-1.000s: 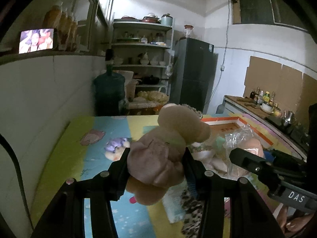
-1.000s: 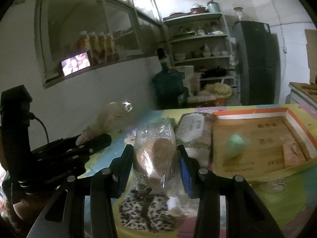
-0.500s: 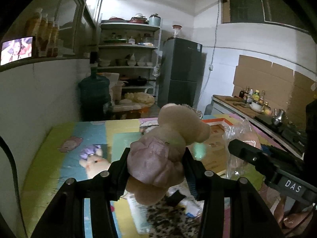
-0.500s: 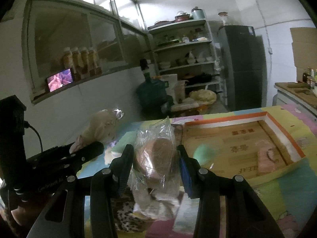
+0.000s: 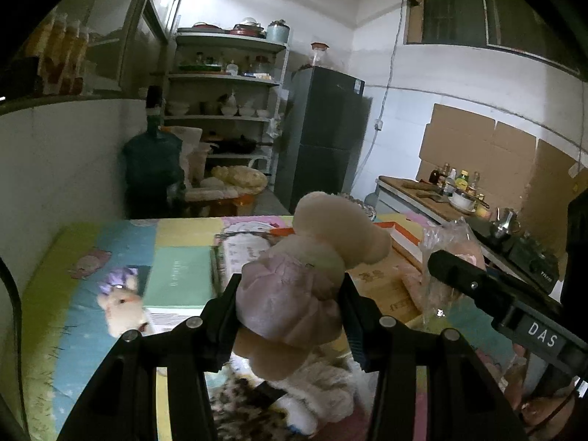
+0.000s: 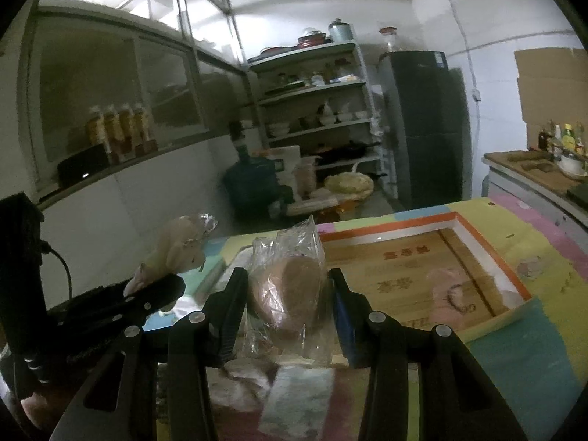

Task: Organize soft objects
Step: 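Carry bunny and bagged bread over the tray and open both tools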

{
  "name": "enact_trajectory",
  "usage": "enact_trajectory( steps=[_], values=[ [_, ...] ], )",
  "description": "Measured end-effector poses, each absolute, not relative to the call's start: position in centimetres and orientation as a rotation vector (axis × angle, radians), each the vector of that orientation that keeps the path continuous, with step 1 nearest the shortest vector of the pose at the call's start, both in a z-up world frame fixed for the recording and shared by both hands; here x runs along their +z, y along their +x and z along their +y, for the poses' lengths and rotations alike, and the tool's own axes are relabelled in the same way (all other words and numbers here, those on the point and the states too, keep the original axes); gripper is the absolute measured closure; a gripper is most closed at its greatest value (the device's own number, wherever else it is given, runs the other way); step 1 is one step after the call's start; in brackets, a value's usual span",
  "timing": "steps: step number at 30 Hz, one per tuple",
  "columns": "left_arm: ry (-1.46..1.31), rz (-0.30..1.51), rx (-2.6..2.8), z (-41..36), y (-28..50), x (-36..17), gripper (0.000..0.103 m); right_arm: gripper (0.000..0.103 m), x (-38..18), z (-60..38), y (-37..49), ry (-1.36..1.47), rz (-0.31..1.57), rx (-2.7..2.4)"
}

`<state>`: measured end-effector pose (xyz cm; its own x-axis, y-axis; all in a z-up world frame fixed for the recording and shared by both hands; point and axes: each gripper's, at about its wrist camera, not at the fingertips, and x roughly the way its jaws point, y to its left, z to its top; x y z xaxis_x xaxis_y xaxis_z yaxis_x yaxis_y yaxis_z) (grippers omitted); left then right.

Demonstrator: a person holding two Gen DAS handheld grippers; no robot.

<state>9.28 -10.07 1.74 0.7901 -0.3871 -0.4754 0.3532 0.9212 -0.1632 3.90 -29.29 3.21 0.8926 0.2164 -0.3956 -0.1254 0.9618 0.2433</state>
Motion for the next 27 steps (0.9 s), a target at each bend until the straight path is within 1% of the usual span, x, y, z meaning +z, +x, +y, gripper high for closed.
enact_trajectory(
  steps=[13, 27],
  values=[
    [-0.052, 0.574, -0.462, -16.4, 11.7, 0.9, 0.053, 0.057, 2.3, -35.1, 6.5, 0.255, 0.464, 0.126],
    [0.017, 0.620, -0.462, -22.7, 13.1, -0.3, 0.053, 0.057, 0.8, -41.4, 6.7, 0.310, 0.484, 0.084]
  ],
)
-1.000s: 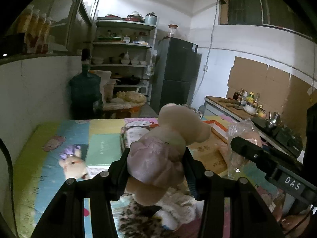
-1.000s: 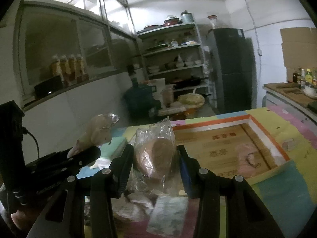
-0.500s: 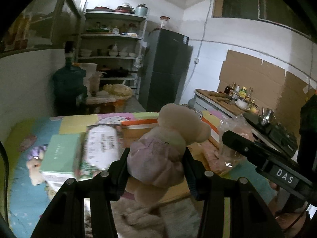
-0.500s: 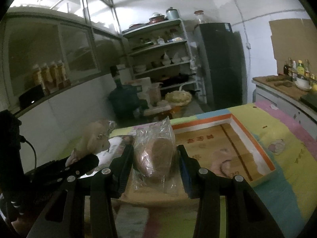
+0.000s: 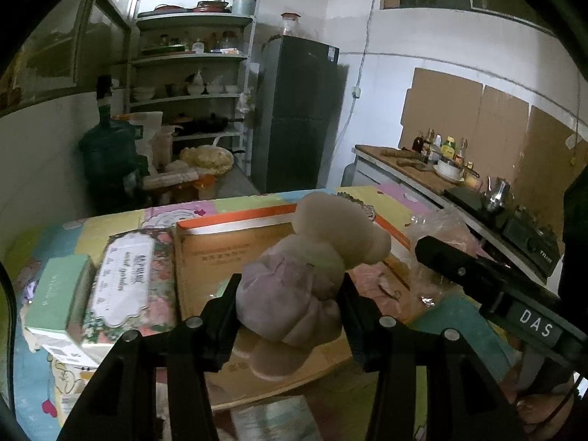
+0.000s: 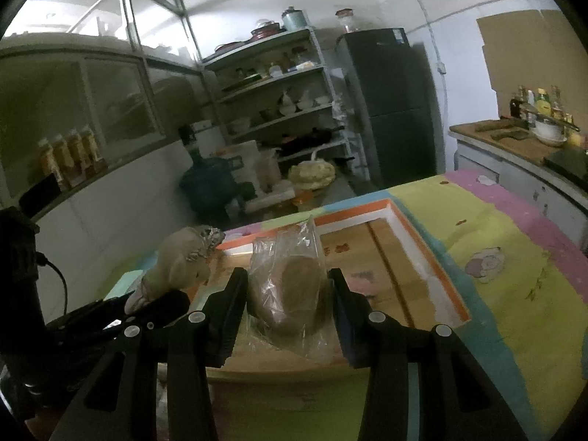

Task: Organize soft objects
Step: 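Carry bunny and bagged bread over the tray and open both tools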

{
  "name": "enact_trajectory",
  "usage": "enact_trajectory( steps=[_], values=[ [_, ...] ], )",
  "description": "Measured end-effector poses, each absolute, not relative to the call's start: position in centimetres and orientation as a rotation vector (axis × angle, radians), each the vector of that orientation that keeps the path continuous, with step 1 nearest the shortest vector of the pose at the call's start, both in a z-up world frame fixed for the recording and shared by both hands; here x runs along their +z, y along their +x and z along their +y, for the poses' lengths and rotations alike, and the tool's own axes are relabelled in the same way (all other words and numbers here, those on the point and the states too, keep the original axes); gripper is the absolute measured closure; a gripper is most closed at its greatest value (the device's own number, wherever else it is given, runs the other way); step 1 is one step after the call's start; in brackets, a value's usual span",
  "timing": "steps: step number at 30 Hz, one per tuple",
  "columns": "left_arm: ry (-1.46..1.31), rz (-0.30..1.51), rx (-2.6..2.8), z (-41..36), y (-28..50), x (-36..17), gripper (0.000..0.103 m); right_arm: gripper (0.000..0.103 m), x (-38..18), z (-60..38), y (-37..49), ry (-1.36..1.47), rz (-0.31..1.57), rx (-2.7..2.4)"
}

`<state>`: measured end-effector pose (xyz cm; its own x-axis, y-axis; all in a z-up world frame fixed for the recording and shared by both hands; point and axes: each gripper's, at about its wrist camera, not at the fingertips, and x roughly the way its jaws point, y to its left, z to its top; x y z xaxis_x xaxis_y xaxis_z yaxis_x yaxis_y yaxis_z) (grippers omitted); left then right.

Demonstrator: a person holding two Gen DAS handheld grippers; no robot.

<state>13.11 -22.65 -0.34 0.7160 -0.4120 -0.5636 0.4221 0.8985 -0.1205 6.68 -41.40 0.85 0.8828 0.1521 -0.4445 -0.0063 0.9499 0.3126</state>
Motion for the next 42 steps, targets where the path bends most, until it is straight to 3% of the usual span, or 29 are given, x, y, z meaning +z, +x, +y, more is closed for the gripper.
enact_trajectory(
  steps=[35, 42],
  values=[
    [0.085, 0.829, -0.462, -29.5, 17.2, -6.4, 0.053, 0.057, -3.6, -47.1, 10.1, 0.388, 0.582, 0.046],
    [0.078, 0.870, -0.464, -29.8, 17.8, -7.1, 0.047, 0.057, -4.2, -47.2, 10.9, 0.400, 0.627, 0.053]
  ],
)
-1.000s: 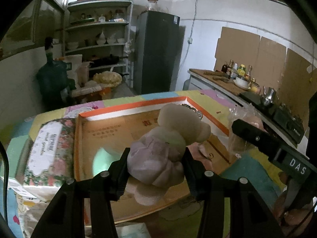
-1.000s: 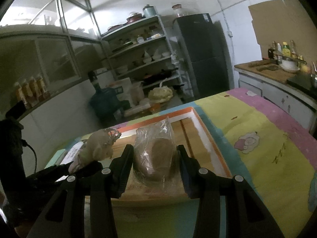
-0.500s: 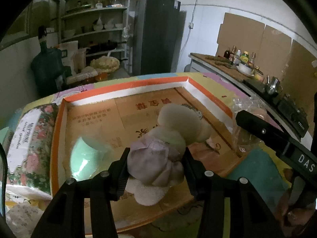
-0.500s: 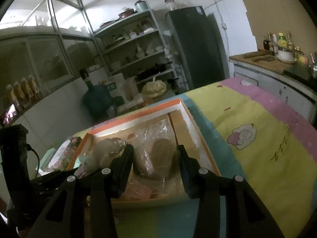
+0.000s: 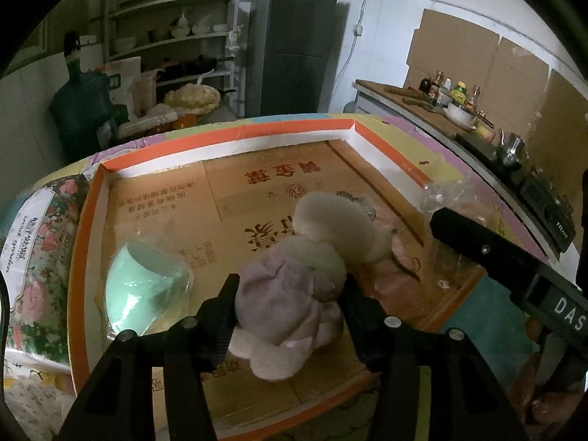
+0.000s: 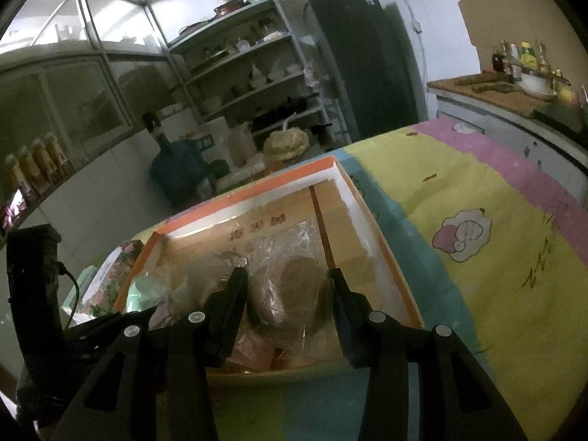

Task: Organize soft objects
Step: 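Carry bunny and bagged bread over the tray and open both tools, then withdraw both tools from the tray back toward the remaining items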

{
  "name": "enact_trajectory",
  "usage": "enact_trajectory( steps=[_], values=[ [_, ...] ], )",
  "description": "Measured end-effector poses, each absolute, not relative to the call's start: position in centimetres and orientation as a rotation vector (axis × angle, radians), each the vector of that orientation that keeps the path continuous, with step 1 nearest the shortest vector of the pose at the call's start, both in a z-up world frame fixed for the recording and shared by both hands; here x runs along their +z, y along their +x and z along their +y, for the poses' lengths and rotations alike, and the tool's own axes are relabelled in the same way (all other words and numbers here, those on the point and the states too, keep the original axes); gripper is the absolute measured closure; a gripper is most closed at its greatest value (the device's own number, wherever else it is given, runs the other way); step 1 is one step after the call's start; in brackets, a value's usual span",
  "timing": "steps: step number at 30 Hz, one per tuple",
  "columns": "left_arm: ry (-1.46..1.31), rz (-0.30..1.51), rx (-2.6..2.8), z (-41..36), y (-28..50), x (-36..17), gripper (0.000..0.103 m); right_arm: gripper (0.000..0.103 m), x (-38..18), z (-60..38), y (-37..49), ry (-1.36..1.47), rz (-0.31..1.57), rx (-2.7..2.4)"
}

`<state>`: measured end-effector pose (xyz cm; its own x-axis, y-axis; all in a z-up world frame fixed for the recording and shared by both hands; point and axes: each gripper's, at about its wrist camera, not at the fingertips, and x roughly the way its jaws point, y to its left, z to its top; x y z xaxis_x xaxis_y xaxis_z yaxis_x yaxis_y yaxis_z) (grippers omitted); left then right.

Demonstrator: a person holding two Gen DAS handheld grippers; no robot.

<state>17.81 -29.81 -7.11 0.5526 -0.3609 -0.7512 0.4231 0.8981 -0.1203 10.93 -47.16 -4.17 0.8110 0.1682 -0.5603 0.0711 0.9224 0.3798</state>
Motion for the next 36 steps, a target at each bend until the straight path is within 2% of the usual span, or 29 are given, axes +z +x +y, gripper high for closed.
enact_trajectory(
  steps=[8, 10, 11, 12, 14, 17, 36],
  values=[
    [0.064, 0.868, -0.454, -29.5, 17.7, -6.9, 0.043, 0.055, -4.5, -47.3, 11.3, 0.409, 0.654, 0.049],
    [0.063, 0.851, -0.455, -29.4, 17.5, -6.6, 0.040, 0.054, -4.5, -47.4, 11.2, 0.412, 0.652, 0.050],
    [0.065, 0.843, -0.455, -29.3, 17.4, -6.5, 0.035, 0.054, -4.5, -47.5, 11.2, 0.412, 0.651, 0.048],
    [0.068, 0.836, -0.457, -29.2, 17.3, -6.3, 0.029, 0.051, -4.5, -47.5, 11.1, 0.413, 0.650, 0.046],
    [0.064, 0.826, -0.458, -29.1, 17.2, -6.0, 0.026, 0.045, -4.5, -47.6, 10.9, 0.414, 0.644, 0.046],
    [0.049, 0.814, -0.462, -28.7, 16.9, -5.5, 0.025, 0.040, -4.4, -47.7, 10.7, 0.424, 0.637, 0.033],
    [0.011, 0.704, -0.440, -24.6, 14.0, -1.9, 0.025, 0.037, -1.2, -45.7, 7.7, 0.402, 0.562, 0.006]
  ],
)
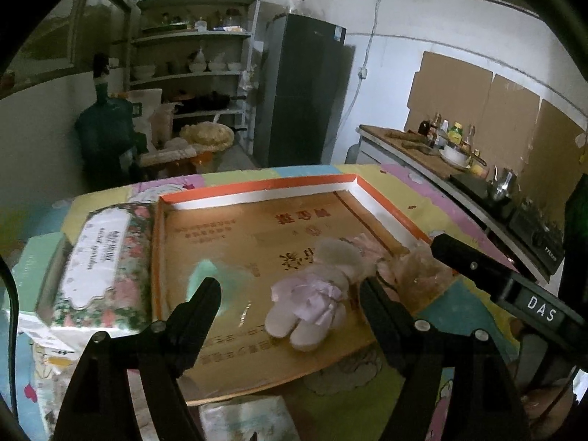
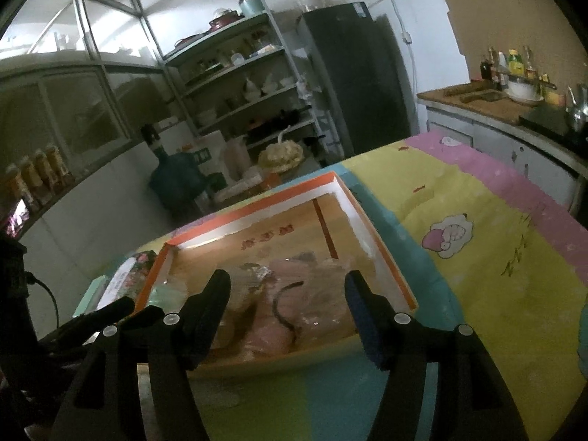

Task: Organize soft objects
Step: 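Withdraw both tools from the tray back toward the remaining items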

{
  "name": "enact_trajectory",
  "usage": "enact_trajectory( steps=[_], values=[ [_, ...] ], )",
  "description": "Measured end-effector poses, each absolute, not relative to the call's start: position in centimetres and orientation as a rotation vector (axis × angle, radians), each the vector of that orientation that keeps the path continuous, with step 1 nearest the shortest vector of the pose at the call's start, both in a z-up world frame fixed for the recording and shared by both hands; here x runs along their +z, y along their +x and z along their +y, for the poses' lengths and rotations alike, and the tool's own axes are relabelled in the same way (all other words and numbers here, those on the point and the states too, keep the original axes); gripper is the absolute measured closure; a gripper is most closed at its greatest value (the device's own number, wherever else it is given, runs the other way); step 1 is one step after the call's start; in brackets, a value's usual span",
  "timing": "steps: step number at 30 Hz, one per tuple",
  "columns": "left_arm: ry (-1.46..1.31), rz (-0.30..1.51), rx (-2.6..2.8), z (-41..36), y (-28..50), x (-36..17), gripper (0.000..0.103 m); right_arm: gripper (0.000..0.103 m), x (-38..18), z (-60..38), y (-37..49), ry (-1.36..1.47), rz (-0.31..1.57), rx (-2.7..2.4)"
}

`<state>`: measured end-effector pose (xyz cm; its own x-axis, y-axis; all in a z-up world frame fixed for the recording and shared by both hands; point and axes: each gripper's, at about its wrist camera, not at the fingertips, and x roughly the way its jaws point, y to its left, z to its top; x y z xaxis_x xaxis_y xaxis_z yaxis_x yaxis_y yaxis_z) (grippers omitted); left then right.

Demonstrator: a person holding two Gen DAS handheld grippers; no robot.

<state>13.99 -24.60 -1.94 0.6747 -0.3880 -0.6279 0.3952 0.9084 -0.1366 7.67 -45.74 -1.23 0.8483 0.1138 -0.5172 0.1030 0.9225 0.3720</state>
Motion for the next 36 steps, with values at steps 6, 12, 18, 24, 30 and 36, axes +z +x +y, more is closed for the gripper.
enact_trajectory(
  steps=[6, 12, 18, 24, 30, 36],
  values=[
    [0.014, 0.662, -0.409, -22.4, 12.5, -1.0, 0.025, 0.037, 0.0, -43.7, 6.5, 0.376, 0.540, 0.018],
    [0.022, 0.632, -0.369, -20.5, 11.2, -0.2, 0.025, 0.037, 0.9, -41.1, 5.4, 0.344, 0.525, 0.036],
    [0.024, 0.615, -0.332, -18.1, 9.9, 0.1, 0.026, 0.036, 1.3, -38.4, 4.4, 0.315, 0.519, 0.054],
    [0.031, 0.597, -0.290, -15.5, 8.6, 0.1, 0.025, 0.036, 1.4, -35.6, 3.8, 0.287, 0.524, 0.075],
    [0.022, 0.585, -0.259, -13.2, 7.7, 0.1, 0.025, 0.036, 1.5, -32.6, 3.2, 0.250, 0.532, 0.112],
    [0.013, 0.577, -0.241, -11.3, 6.8, 0.1, 0.026, 0.036, 1.6, -30.4, 2.8, 0.228, 0.530, 0.136]
  ],
)
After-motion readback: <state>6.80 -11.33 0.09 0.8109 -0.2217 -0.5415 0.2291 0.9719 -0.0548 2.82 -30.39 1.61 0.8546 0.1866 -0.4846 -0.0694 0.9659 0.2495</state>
